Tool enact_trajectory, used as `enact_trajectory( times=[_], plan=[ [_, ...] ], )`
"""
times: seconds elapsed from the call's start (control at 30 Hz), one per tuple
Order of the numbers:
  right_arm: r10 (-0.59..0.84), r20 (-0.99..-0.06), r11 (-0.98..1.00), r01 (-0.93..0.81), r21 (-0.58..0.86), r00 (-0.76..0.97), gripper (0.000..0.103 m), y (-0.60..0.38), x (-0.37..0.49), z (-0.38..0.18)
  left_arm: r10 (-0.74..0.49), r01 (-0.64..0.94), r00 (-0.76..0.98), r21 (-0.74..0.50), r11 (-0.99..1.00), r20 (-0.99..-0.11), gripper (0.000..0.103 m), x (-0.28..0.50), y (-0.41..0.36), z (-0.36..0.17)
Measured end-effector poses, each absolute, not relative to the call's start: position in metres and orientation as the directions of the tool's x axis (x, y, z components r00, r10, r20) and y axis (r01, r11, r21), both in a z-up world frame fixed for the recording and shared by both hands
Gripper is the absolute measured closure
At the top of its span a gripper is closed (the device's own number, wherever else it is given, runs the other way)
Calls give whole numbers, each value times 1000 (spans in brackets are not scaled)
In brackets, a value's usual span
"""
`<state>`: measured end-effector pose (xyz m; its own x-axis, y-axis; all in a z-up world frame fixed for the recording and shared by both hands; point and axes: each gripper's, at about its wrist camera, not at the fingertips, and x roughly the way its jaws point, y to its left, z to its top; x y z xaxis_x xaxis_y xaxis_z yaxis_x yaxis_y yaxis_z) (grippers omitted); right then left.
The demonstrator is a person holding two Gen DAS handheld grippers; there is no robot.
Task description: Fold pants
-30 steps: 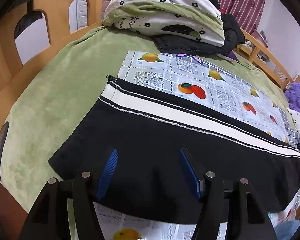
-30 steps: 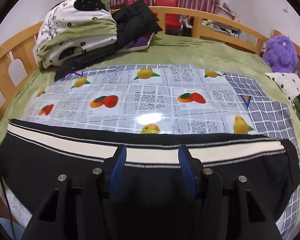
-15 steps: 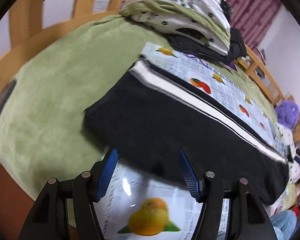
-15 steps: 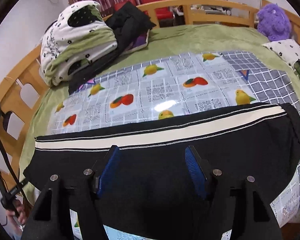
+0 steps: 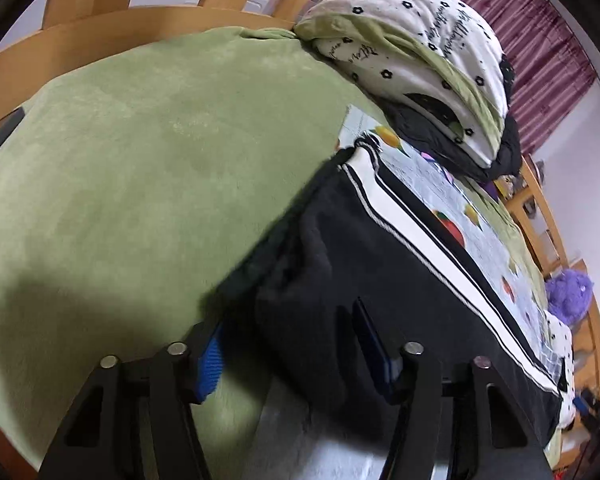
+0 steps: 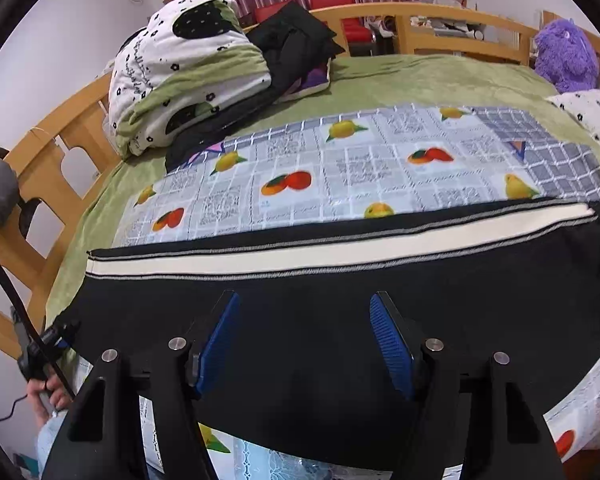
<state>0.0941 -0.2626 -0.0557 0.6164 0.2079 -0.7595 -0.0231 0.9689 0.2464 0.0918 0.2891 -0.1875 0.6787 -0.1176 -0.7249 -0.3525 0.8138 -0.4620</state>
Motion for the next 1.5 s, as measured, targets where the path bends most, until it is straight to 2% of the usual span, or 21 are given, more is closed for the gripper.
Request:
enact_trajectory(
  times=[0.03,0.07,0.13,0.2,0.37,0.47,0.6,0.7,0.8,1.0,1.13,1.17,1.23,1.33,1.4,1.47,1.5],
  plan=[
    [212,-760,968,-28,247,614,36,-262,93,-59,-101,-355,675,-443,824,-730,68,95,288,-187],
    [215,-758,969,-36,245,616,36,-262,91,-61,-112,-331,663,-424,843,-740,84,101,286,-185],
    [202,-738,972,-39,233,644,36,-264,83,-66,-105,-310,663,-399,863,-741,85,102,283,-171],
    [217,-703,966,-44,255,677,37,-269,75,-72,-63,-267,678,-325,907,-733,86,104,267,-143],
    [248,-681,953,-46,300,689,39,-281,70,-87,88,-131,731,-13,991,-677,87,108,189,-61],
    [250,-673,951,-47,305,696,39,-292,70,-91,115,-62,773,107,992,-623,87,102,137,-29],
    [218,-666,959,-27,284,713,39,-311,63,-92,82,36,814,191,981,-575,88,94,54,-4],
    [160,-646,972,-4,236,746,39,-330,51,-93,52,95,821,226,969,-568,89,92,-9,-3],
    [110,-635,976,37,214,765,39,-353,42,-98,-1,157,801,208,965,-599,90,93,-65,-17],
    [163,-646,929,105,355,746,39,-401,35,-113,-139,279,714,97,955,-686,90,94,-155,-73],
    [208,-645,904,108,415,735,39,-414,36,-118,-213,340,608,8,940,-765,89,89,-187,-116],
    [210,-645,904,106,415,734,39,-413,37,-118,-191,344,564,19,939,-803,88,87,-193,-130],
    [218,-649,909,90,406,729,39,-410,38,-119,-170,337,553,32,941,-815,83,76,-195,-139],
    [236,-657,916,62,397,717,39,-402,37,-121,-241,341,545,-51,939,-803,71,59,-172,-127],
    [268,-656,912,33,409,706,39,-396,37,-124,-272,327,555,-94,940,-786,42,51,-157,-115],
    [286,-666,911,21,412,689,39,-388,41,-126,-294,310,587,-125,942,-754,33,42,-134,-103],
    [298,-669,910,10,415,680,39,-382,44,-127,-298,300,610,-134,945,-734,33,37,-121,-96]
  ],
)
